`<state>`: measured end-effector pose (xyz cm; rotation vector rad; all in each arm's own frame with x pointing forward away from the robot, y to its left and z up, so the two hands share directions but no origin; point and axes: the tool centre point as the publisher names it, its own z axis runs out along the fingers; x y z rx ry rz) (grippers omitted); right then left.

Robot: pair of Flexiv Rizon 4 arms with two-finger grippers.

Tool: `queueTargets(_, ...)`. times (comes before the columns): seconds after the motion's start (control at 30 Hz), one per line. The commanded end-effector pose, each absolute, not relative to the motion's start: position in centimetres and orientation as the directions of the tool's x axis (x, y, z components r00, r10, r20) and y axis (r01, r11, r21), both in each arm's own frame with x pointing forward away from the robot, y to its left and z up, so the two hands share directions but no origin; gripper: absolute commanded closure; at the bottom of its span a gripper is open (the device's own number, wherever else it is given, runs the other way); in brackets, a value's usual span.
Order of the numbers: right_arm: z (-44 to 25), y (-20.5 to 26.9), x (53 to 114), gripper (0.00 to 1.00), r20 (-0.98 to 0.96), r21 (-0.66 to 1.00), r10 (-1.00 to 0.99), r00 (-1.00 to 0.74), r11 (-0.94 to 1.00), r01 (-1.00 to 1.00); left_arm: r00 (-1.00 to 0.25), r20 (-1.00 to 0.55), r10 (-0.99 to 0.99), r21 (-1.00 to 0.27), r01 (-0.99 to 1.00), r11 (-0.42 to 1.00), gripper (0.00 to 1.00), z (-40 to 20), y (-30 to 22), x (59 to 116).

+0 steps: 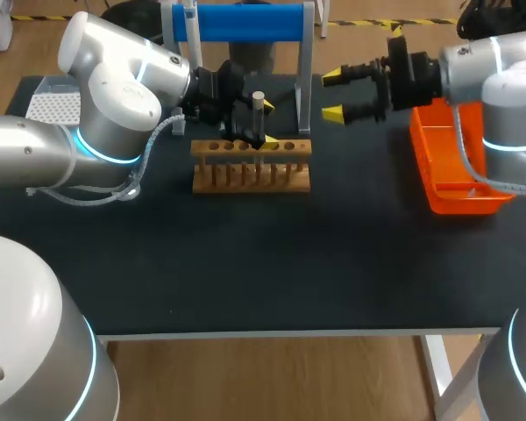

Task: Invert the test tube, pick up the pipette, mount the tip to pipette, aspirate from beaker and dispense into the tube, eject the tip, return the pipette, and cap with the stopper.

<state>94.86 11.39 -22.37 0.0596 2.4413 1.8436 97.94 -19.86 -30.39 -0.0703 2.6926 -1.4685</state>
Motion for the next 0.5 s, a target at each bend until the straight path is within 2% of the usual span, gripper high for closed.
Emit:
queueTargets(0.03, -22.6, 11.0, 94.1, 0.0, -0.05, 0.954, 0.108, -0.993, 0.299, -0.015, -0.997, -0.04, -0.072, -0.84, -0.005, 0.543, 0.0, -30.3, -19.8, 98.0)
queueTargets(0.23, -22.6, 11.0, 94.1, 0.0, -0.05, 0.954, 0.108, -0.993, 0.299, -0.015, -0.997, -0.04, -0.072, -0.84, -0.005, 0.543, 0.0, -30.3, -19.8, 98.0)
queueTargets(0.5, -22.6, 11.0, 94.1, 0.0, -0.05, 0.954, 0.108, -0.993, 0.299, -0.015, -0.99, -0.059, -0.125, -0.821, -0.023, 0.57, 0.0, -29.0, -16.9, 97.0)
